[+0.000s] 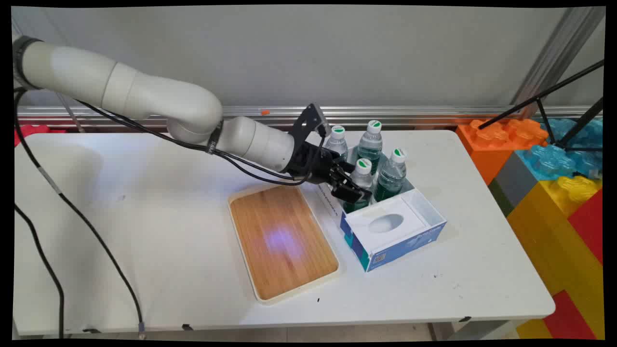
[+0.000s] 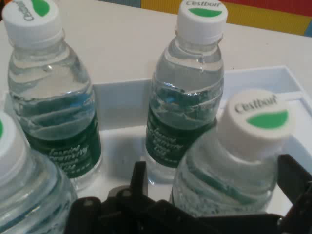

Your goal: Pick up the green bottle from the white box

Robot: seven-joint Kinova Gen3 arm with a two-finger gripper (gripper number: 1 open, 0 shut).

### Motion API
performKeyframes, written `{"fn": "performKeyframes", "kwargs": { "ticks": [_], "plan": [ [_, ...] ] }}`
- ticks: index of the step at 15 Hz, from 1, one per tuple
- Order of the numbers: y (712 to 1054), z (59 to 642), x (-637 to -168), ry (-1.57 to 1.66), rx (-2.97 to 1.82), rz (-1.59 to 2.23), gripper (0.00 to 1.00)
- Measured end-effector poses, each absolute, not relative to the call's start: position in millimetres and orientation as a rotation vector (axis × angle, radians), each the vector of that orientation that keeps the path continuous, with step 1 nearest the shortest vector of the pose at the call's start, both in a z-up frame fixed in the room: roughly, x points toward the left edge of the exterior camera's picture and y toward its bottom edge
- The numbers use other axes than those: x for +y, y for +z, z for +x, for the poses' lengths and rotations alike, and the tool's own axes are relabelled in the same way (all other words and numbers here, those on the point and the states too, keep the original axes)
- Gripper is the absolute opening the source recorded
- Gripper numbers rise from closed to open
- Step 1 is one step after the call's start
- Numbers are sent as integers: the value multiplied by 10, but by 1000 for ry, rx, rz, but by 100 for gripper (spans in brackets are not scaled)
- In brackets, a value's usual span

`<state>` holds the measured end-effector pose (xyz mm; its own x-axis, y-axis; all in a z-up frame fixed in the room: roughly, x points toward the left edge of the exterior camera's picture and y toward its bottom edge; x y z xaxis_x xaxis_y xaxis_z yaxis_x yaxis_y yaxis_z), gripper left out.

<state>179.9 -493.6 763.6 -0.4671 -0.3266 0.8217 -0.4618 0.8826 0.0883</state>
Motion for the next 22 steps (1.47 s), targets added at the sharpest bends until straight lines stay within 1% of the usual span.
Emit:
{"fn": "performKeyframes", "kwargs": {
  "ticks": [5, 9, 12, 15, 18, 22],
  "plan": [
    [7837, 2052, -4875, 167, -2116, 523, 100],
    [8097, 2555, -4851, 157, -2163, 457, 100],
    [8212, 2881, -4903, 171, -2194, 418, 100],
    [8319, 3178, -5020, 204, -2215, 381, 100],
    [8430, 3428, -5247, 270, -2208, 363, 100],
    [8431, 3464, -5498, 290, -2178, 338, 100]
  ]
}}
